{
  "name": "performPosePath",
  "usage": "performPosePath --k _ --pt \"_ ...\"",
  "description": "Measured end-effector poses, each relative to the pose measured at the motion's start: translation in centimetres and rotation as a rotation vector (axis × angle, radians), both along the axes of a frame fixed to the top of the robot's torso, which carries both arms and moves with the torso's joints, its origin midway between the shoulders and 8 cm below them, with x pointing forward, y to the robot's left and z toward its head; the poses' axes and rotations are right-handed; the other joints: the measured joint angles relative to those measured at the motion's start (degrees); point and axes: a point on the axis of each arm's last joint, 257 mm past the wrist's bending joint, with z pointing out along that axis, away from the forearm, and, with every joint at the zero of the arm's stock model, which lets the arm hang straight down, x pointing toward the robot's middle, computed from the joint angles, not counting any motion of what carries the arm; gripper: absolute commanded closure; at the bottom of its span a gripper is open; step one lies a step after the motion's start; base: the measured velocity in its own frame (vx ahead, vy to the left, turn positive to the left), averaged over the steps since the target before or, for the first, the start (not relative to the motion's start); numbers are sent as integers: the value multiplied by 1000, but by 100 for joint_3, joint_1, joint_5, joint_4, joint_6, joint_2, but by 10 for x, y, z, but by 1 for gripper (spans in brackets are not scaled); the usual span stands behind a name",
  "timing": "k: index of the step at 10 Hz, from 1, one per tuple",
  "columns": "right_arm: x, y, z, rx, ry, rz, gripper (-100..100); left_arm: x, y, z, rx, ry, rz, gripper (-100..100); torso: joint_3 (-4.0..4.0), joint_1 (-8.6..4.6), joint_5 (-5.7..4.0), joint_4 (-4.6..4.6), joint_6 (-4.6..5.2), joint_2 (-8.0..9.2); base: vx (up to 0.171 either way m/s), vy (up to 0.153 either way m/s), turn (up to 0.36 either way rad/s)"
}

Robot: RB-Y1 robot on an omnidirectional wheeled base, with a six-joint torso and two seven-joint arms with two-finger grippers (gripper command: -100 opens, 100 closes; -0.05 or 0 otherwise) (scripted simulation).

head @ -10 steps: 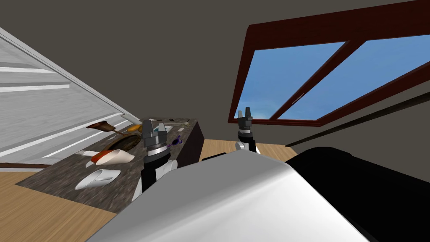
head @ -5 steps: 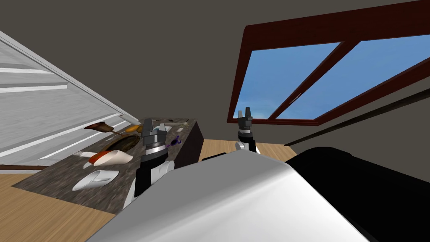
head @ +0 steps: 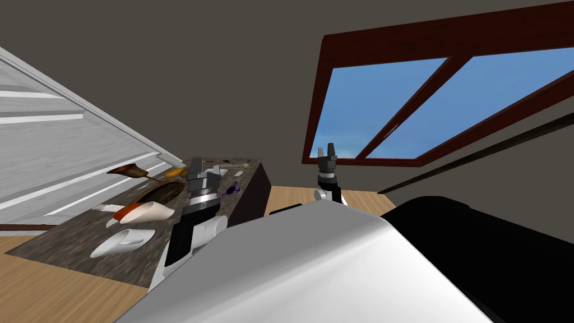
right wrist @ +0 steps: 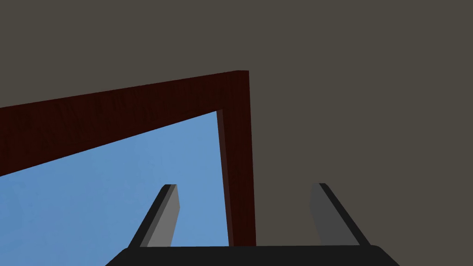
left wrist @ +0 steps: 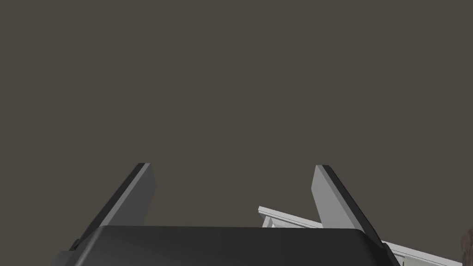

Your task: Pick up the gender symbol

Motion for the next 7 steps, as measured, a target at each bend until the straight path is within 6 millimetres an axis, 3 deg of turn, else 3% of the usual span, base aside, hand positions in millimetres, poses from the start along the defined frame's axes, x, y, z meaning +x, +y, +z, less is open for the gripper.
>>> performPosePath --k 7 --pt "0 0 0 0 0 0 0 14 15 -23 -60 146 -5 -100 -1 4 1 -1 -1 -2 -2 -12 -17"
